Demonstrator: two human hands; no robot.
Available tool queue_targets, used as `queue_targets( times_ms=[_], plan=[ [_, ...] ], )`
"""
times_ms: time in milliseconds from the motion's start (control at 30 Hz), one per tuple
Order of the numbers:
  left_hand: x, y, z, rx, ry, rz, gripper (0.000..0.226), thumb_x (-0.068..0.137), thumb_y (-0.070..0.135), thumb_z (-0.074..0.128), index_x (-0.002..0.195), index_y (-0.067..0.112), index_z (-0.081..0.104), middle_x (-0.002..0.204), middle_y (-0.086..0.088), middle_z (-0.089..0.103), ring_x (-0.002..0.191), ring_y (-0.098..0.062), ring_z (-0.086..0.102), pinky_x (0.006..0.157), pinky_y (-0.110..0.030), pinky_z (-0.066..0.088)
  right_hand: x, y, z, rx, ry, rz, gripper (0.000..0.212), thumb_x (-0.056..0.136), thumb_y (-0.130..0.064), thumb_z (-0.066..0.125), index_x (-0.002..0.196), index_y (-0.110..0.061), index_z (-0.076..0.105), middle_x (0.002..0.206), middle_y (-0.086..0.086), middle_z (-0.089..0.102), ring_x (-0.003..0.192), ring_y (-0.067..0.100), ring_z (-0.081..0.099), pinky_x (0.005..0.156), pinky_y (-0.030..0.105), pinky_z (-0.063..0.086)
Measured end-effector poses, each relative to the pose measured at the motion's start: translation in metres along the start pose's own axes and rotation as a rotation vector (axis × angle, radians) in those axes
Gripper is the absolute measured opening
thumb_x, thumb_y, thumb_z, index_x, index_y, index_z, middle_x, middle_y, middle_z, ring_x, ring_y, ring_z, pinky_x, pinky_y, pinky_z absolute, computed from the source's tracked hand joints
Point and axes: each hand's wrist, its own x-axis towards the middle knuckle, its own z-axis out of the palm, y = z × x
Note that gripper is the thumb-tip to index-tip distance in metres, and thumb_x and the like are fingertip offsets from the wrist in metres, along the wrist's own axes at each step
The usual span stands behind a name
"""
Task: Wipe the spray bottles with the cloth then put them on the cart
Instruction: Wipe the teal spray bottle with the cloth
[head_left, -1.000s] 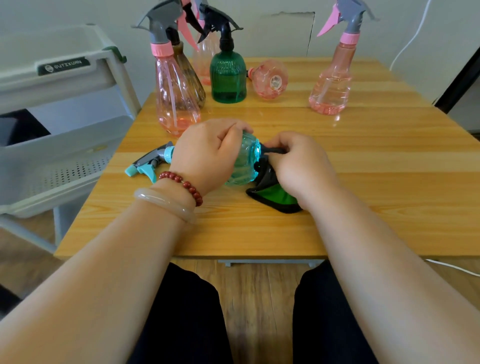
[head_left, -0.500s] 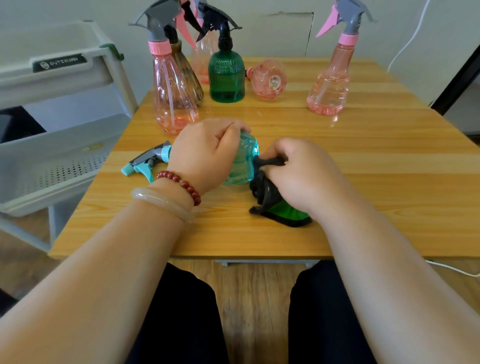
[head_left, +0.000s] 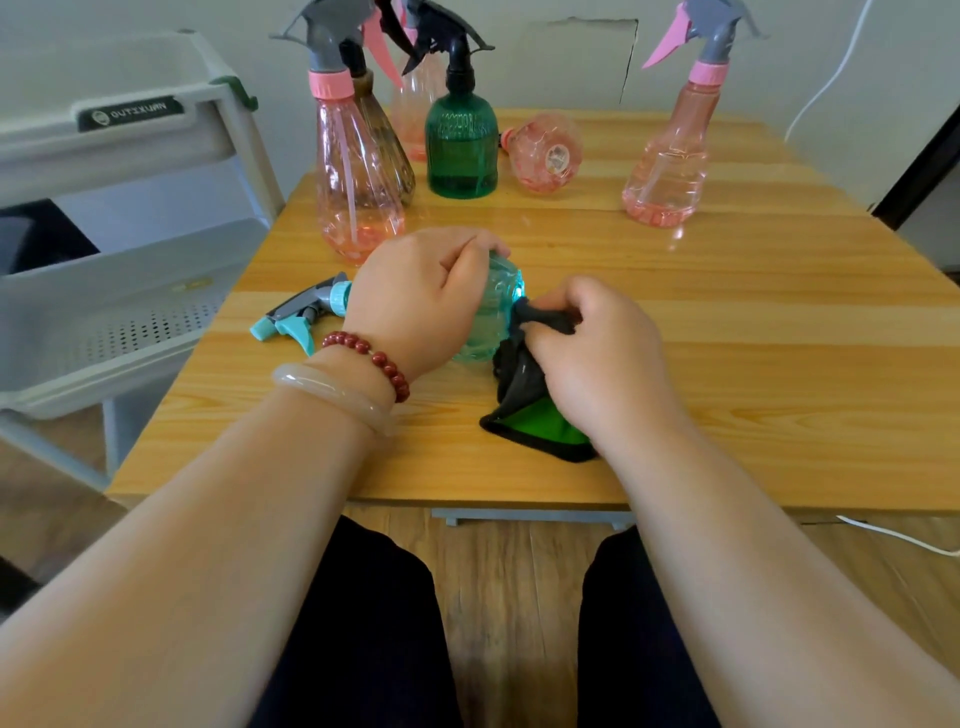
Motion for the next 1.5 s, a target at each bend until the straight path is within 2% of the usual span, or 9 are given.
queue_targets(
  times_ms=[233, 367, 567, 867, 1100, 1233, 1367, 1433, 1500],
  plan=[
    [0.003, 0.003, -0.005, 0.002, -0.032, 0.000, 0.037, 0.091, 0.031, 0.031, 0.096, 0.034, 0.068, 0.082, 0.010, 0.067, 0.079, -0.013, 0.061, 0.074, -0.034, 0.052, -0.015, -0.004, 0.008, 0.108, 0.229, -0.404, 0.016, 0.086, -0.006, 0.068, 0.090, -0.021, 0.067, 0.088, -0.018, 0.059, 0.081, -0.012, 0.053, 0.072, 0.002, 0.038],
    [0.003, 0.000, -0.002, -0.010, -0.011, -0.007, 0.039, 0.094, 0.025, 0.035, 0.101, 0.026, 0.074, 0.061, 0.019, 0.056, 0.057, 0.005, 0.051, 0.049, -0.011, 0.032, -0.016, 0.017, 0.014, 0.107, 0.190, -0.420, 0.016, 0.079, 0.001, 0.072, 0.086, -0.013, 0.073, 0.089, -0.006, 0.064, 0.085, 0.002, 0.057, 0.073, 0.007, 0.041],
    [0.003, 0.002, -0.002, -0.012, -0.008, -0.023, 0.037, 0.098, 0.021, 0.038, 0.102, 0.024, 0.074, 0.051, 0.023, 0.050, 0.052, 0.010, 0.047, 0.045, -0.010, 0.027, -0.011, 0.010, 0.001, 0.038, 0.117, -0.466, 0.013, 0.078, -0.002, 0.074, 0.082, -0.014, 0.072, 0.084, -0.015, 0.056, 0.082, -0.001, 0.055, 0.072, 0.005, 0.038],
    [0.001, 0.003, -0.003, 0.007, -0.009, 0.007, 0.040, 0.097, 0.023, 0.035, 0.102, 0.023, 0.074, 0.050, 0.035, 0.051, 0.049, 0.008, 0.047, 0.043, -0.012, 0.027, -0.008, 0.021, 0.001, -0.124, -0.041, -0.369, 0.025, 0.074, 0.006, 0.068, 0.079, -0.017, 0.076, 0.091, -0.009, 0.062, 0.084, 0.012, 0.059, 0.077, 0.028, 0.047],
    [0.002, 0.003, -0.004, 0.031, -0.026, -0.032, 0.037, 0.102, 0.015, 0.036, 0.105, 0.023, 0.072, 0.044, 0.030, 0.049, 0.042, 0.002, 0.044, 0.040, -0.015, 0.024, -0.011, 0.018, 0.004, -0.040, 0.093, -0.293, 0.020, 0.077, 0.000, 0.073, 0.082, -0.019, 0.074, 0.086, -0.014, 0.061, 0.078, 0.000, 0.055, 0.071, 0.003, 0.038],
    [0.001, 0.003, -0.003, 0.008, -0.009, -0.014, 0.038, 0.099, 0.023, 0.036, 0.102, 0.026, 0.073, 0.048, 0.015, 0.050, 0.046, 0.000, 0.044, 0.042, -0.014, 0.025, 0.006, 0.018, 0.002, -0.237, 0.093, -0.237, 0.022, 0.082, -0.001, 0.063, 0.094, -0.015, 0.075, 0.099, -0.004, 0.065, 0.093, 0.014, 0.058, 0.073, 0.012, 0.034],
    [-0.001, 0.002, -0.005, 0.014, -0.017, 0.012, 0.036, 0.100, 0.022, 0.037, 0.103, 0.025, 0.074, 0.060, 0.029, 0.053, 0.059, 0.009, 0.051, 0.047, -0.008, 0.029, 0.016, 0.015, -0.009, -0.194, 0.176, -0.212, 0.022, 0.091, -0.008, 0.060, 0.110, -0.015, 0.071, 0.113, -0.002, 0.064, 0.098, 0.008, 0.052, 0.075, 0.005, 0.030],
    [0.000, 0.001, -0.005, 0.022, -0.020, 0.006, 0.036, 0.103, 0.016, 0.039, 0.105, 0.022, 0.074, 0.051, 0.033, 0.049, 0.055, 0.017, 0.047, 0.046, -0.006, 0.027, 0.018, 0.017, -0.007, -0.256, 0.045, -0.198, 0.036, 0.097, -0.021, 0.057, 0.133, -0.016, 0.058, 0.135, 0.001, 0.056, 0.124, 0.016, 0.049, 0.091, 0.009, 0.029],
    [0.000, 0.000, -0.004, 0.038, -0.018, -0.002, 0.036, 0.103, 0.018, 0.038, 0.105, 0.023, 0.073, 0.061, 0.033, 0.052, 0.059, 0.019, 0.047, 0.048, -0.005, 0.027, 0.019, 0.022, -0.002, -0.462, -0.166, -0.148, 0.053, 0.102, -0.036, 0.045, 0.152, -0.023, 0.032, 0.159, 0.000, 0.028, 0.147, 0.020, 0.023, 0.114, 0.024, 0.019]
  ],
)
